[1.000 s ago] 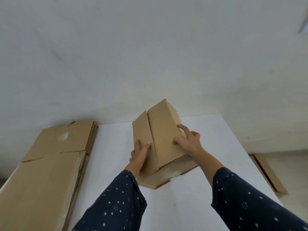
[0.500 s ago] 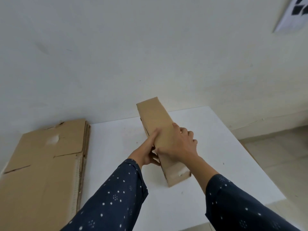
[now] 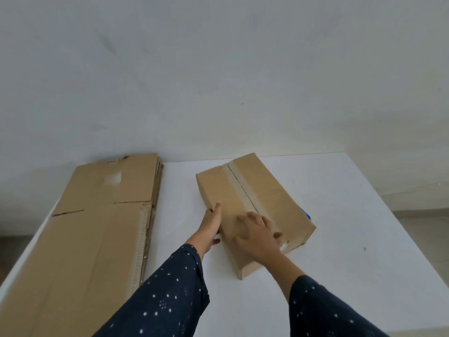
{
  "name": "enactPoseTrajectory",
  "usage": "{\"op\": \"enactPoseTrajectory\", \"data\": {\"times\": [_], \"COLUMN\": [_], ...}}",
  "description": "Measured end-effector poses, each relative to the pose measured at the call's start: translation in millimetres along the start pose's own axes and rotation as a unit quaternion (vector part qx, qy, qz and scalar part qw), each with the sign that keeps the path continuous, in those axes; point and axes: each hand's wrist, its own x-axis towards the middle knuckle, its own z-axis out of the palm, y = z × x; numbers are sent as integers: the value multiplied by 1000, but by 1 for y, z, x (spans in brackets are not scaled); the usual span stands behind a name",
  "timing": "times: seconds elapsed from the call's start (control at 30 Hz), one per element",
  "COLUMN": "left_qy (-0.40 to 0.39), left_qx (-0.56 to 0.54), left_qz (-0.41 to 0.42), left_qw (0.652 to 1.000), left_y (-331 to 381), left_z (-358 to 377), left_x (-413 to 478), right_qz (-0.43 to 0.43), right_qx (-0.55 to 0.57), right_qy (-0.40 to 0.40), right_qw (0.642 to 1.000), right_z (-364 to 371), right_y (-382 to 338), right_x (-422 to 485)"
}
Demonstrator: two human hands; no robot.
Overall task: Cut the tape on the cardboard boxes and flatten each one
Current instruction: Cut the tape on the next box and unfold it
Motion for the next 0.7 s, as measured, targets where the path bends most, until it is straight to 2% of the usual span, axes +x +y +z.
{"op": "enactPoseTrajectory", "data": {"times": [0.07,0.17,0.3,0.47,0.57,0.63,0.7], "left_qy": [47,129,195,276,304,305,304], "left_qx": [39,120,286,407,428,424,419], "left_qz": [48,144,170,228,257,262,264], "left_qw": [997,974,923,840,812,811,814], "left_y": [3,14,31,22,15,14,15], "left_z": [2,8,19,34,35,36,37], "left_x": [14,36,66,89,96,97,97], "right_qz": [-5,0,12,87,141,148,147], "right_qx": [-7,32,99,135,121,62,6], "right_qy": [4,41,143,194,132,58,27], "right_qw": [1000,999,985,968,974,985,989], "right_z": [5,-7,-42,-74,-78,-74,-64], "right_y": [1,9,35,102,145,167,181], "right_x": [3,17,58,122,156,169,178]}}
